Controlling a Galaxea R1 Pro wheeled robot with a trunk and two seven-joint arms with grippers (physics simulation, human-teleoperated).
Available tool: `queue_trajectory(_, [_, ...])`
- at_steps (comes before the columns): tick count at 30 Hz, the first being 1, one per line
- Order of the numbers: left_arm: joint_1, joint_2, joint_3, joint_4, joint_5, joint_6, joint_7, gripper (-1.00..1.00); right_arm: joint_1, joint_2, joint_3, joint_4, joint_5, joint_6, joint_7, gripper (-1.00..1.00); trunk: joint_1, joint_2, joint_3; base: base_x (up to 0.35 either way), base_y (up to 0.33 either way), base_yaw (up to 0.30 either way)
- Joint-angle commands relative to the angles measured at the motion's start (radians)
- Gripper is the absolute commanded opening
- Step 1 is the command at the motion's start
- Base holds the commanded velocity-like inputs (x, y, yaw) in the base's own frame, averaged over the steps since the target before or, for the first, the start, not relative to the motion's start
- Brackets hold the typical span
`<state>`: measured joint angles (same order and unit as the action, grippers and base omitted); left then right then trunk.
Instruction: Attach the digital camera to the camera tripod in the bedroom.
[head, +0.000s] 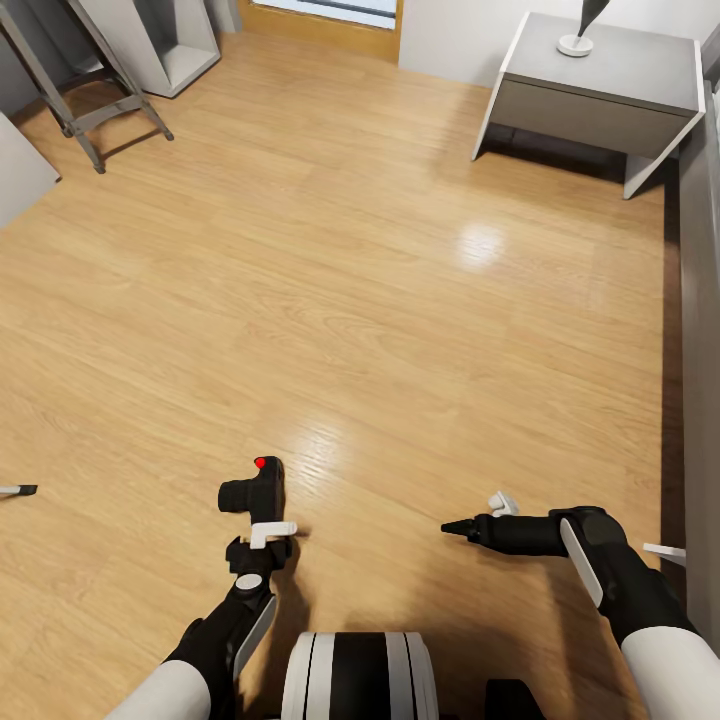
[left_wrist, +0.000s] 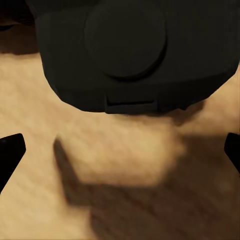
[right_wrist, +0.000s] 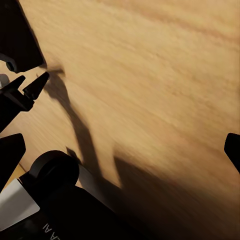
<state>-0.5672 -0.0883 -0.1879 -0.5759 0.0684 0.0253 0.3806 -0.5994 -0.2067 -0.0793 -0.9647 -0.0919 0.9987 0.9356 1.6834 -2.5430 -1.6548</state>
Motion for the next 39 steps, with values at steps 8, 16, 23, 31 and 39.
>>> queue_trajectory(8, [0.000, 0.001, -0.007, -0.001, 0.007, -0.011, 0.010, 1.00, 0.000, 0.000, 0.000, 0.000, -0.008, 0.008, -0.003, 1.00, 0.000, 0.000, -0.001, 0.000, 0.000, 0.000])
queue_trajectory(16, [0.000, -0.001, -0.007, -0.003, 0.005, -0.032, 0.010, 1.00, 0.000, 0.001, 0.000, 0.000, -0.008, 0.008, -0.003, 1.00, 0.000, 0.000, -0.001, 0.000, 0.000, 0.000])
queue_trajectory(23, [0.000, -0.002, -0.007, -0.001, 0.004, -0.102, 0.011, 1.00, 0.000, 0.001, 0.000, 0.000, -0.008, 0.008, -0.003, 1.00, 0.000, 0.000, -0.001, 0.000, 0.000, 0.000])
queue_trajectory(31, [0.000, -0.002, -0.007, -0.001, 0.004, -0.111, 0.011, 1.00, 0.000, 0.002, 0.000, 0.000, -0.008, 0.008, -0.003, 1.00, 0.000, 0.000, -0.001, 0.000, 0.000, 0.000])
queue_trajectory(39, [0.000, -0.002, -0.007, 0.000, 0.004, -0.115, 0.011, 1.00, 0.000, 0.003, 0.000, 0.000, -0.008, 0.008, -0.003, 1.00, 0.000, 0.000, -0.001, 0.000, 0.000, 0.000])
